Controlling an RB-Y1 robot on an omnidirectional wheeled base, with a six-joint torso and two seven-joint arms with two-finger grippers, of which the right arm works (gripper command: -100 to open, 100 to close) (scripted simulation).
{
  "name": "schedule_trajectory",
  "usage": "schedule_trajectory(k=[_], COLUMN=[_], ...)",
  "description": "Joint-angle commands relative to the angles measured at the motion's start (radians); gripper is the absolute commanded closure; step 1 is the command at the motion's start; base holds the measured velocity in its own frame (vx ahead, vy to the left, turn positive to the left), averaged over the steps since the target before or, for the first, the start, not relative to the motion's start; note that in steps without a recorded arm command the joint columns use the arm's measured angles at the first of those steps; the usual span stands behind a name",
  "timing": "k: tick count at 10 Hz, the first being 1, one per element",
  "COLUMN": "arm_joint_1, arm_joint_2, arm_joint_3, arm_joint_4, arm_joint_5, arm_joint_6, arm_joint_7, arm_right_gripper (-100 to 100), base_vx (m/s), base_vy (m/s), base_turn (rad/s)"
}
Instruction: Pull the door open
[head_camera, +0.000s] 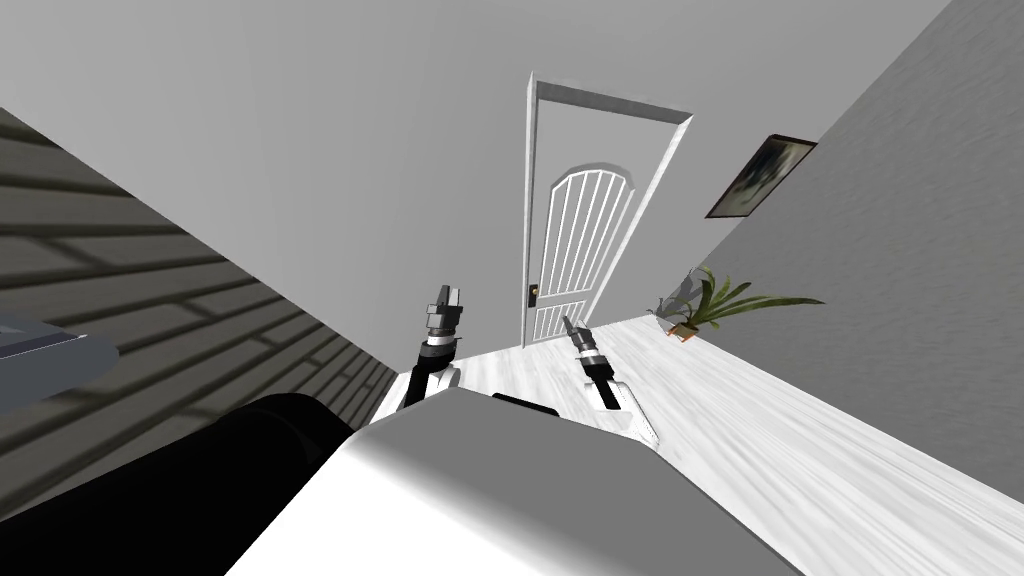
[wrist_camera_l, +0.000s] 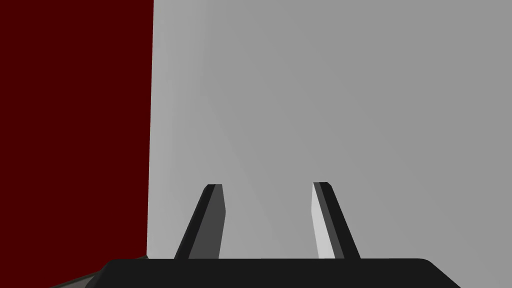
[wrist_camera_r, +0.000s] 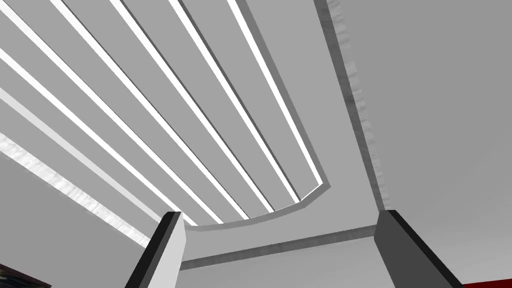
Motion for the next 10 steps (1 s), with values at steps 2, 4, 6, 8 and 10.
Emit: schedule_trajectory(k=[2, 4, 6, 8, 10], arm_joint_1=[-0.026, -0.046, -0.065, -0.083, -0.100], arm_joint_2=[-0.001, -0.002, -0.003, -0.003, -0.003], arm_joint_3=[0.001, 0.004, 0.006, 0.008, 0.010], arm_joint_4=[0.054, 0.092, 0.127, 0.161, 0.194], arm_joint_5=[0.050, 0.088, 0.124, 0.158, 0.190], arm_joint_6=[-0.012, -0.019, -0.024, -0.030, -0.035], arm_joint_7=[0.031, 0.052, 0.072, 0.091, 0.110], arm_right_gripper=[-100, -100, -100, -100, -100], base_vx=[0.108, 0.081, 0.096, 0.103, 0.092], base_vy=[0.026, 0.029, 0.040, 0.025, 0.031], base_turn=[-0.014, -0.011, -0.014, -0.012, -0.011])
